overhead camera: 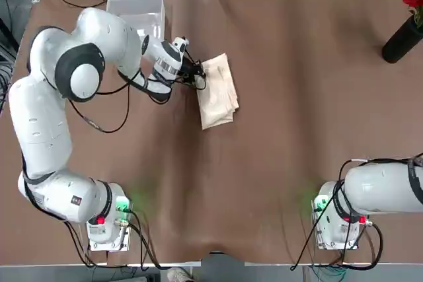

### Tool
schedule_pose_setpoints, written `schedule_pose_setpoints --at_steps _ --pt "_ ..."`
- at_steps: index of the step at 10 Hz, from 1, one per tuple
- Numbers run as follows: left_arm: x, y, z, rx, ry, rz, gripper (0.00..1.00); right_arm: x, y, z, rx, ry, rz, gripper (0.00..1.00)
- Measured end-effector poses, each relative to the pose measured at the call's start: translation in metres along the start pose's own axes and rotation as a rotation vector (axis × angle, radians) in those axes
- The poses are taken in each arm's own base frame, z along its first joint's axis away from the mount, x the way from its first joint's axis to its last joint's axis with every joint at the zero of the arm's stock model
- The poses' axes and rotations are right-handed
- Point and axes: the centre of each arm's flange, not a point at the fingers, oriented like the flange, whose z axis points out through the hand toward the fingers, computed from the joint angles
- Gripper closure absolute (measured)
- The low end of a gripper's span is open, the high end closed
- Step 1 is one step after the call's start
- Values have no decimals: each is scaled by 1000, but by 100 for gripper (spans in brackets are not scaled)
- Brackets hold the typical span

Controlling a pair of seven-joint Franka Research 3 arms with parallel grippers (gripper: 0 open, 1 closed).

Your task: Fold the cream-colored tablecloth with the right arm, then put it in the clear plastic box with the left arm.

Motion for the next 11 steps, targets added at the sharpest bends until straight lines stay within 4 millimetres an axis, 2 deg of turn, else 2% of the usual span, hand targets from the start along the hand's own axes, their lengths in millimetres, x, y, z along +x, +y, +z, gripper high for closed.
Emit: schedule_pose_setpoints --at_steps 1,2,4,7,11 --pt "3 2 -2 -5 7 2 81 0 0 0 -1 -2 -12 0" --pt "7 5 -5 -9 16 5 84 0 0 1 -1 -3 -21 0" --pt "17 13 -19 -19 47 15 84 0 1 1 -1 -4 -24 0" --pt "47 24 -60 -26 126 62 85 0 1 1 -1 -5 -23 0" --pt "80 12 -94 -83 69 100 85 0 1 2 -1 -3 -24 0"
